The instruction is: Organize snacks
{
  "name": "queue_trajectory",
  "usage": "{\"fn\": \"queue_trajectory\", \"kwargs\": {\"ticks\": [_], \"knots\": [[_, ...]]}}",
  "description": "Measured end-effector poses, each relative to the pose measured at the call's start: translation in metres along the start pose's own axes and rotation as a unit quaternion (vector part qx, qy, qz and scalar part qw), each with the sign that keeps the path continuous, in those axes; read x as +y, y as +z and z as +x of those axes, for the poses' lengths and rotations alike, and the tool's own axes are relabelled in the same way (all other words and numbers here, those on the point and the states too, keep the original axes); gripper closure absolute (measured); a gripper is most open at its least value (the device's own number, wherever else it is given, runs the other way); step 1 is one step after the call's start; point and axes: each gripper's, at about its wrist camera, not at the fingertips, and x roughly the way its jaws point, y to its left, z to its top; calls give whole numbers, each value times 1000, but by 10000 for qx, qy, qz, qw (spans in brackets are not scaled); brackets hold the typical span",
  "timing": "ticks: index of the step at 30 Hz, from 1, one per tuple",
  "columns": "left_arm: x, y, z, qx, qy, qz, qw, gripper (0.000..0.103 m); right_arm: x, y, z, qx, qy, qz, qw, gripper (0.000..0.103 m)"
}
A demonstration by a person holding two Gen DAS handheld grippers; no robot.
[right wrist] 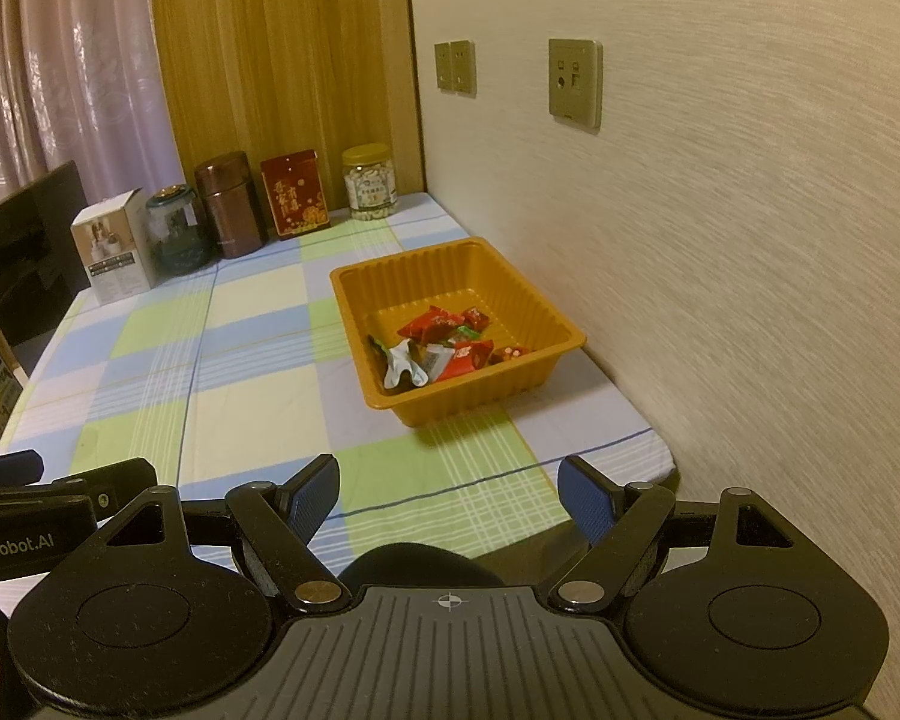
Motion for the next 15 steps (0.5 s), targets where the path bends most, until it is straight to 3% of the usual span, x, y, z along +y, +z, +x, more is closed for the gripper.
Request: {"fn": "queue_trajectory", "kwargs": {"ticks": [15], "knots": [[0,0,0,-8,-4,-10,10000,0,0,0,0,5,3,2,10000,23]]}}
